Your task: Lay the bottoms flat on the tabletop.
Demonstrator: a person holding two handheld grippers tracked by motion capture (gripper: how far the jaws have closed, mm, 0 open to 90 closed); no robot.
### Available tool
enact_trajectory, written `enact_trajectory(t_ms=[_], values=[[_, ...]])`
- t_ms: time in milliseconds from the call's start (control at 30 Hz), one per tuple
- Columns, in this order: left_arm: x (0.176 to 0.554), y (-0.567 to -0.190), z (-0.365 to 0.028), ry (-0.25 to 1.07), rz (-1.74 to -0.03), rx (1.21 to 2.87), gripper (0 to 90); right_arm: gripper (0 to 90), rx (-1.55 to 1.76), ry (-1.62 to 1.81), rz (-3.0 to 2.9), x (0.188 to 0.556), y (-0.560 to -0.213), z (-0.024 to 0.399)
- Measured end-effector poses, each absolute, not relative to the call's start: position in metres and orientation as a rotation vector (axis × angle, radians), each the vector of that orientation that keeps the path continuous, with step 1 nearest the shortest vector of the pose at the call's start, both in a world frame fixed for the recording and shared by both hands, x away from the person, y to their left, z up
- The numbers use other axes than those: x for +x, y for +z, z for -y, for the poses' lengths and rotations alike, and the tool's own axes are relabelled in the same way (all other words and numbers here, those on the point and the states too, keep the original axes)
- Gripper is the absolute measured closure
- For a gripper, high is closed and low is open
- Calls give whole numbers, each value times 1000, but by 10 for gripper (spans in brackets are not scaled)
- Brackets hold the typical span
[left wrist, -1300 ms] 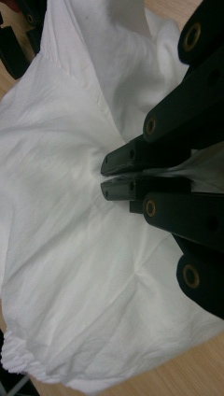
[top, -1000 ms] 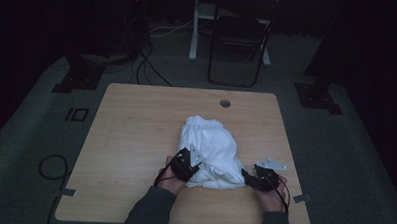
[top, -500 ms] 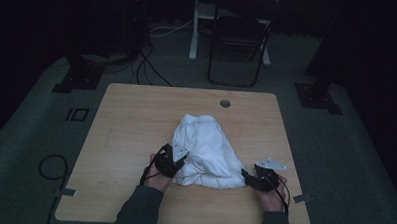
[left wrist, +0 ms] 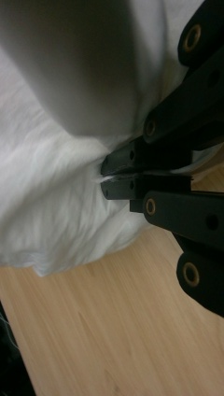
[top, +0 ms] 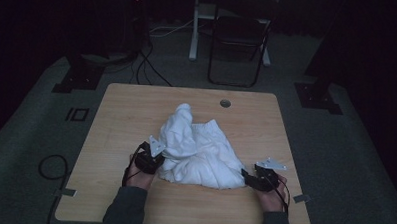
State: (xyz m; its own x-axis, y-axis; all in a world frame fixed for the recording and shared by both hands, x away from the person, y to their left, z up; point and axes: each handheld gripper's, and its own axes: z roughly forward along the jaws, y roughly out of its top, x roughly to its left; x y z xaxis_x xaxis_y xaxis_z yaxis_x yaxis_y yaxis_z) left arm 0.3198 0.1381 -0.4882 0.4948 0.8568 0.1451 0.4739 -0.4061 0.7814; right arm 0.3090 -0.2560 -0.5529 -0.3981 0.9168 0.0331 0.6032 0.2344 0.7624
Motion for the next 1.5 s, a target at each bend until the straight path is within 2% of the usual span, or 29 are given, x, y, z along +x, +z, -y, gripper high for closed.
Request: enact_trajectory(t_ms=[267, 467, 733, 1033, 1300, 1500], values=[[317, -489, -157, 713, -1142, 2009, 860, 379, 1394, 996, -2090, 309, -553, 256], [309, -471, -182, 744, -1170, 1907, 722, 378, 1394, 996, -2090, 309, -553, 256], [295, -443, -211, 781, -1179, 1821, 684, 374, 1395, 994, -2090, 309, -553, 256], [299, -442, -203, 771, -1155, 1857, 630, 372, 1396, 995, -2090, 309, -553, 256], [323, -459, -192, 744, -1218, 1884, 502, 371, 1395, 995, -2092, 310, -553, 256], [342, -468, -177, 726, -1243, 1911, 368, 370, 1397, 996, -2091, 310, -553, 256]])
